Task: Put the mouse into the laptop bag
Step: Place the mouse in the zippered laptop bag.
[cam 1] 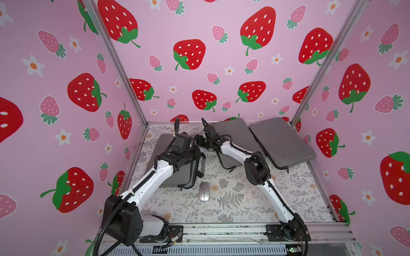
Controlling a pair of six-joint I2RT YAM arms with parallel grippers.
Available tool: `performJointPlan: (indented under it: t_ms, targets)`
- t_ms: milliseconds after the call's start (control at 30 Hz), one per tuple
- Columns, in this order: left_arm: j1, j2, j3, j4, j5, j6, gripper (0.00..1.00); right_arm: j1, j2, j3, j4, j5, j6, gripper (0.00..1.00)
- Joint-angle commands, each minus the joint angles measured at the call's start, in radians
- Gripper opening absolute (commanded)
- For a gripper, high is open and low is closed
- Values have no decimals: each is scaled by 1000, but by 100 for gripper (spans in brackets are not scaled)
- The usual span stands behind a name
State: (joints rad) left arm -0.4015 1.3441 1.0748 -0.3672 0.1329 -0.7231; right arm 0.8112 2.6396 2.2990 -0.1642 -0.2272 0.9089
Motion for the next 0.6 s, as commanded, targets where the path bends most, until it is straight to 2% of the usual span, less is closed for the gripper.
performJointPlan:
  t_ms: [0,100,267,333,467,567]
  targets:
    - [-9,-10,18,24,24,-3,0,16,-7,11,-11,-62,24,71]
    - [-9,-10,21,17,12,-1,0,16,-69,-114,43,-75,33,57]
    - [-8,-9,22,16,11,-2,0,19,-156,-299,177,-115,87,52]
    - [-8,-7,23,14,10,0,0,23,-164,-306,181,-115,88,52]
    - [-8,-7,23,13,11,1,0,32,-141,-270,178,-129,104,44]
    - [-8,-7,26,10,11,2,0,38,-114,-239,190,-150,125,42]
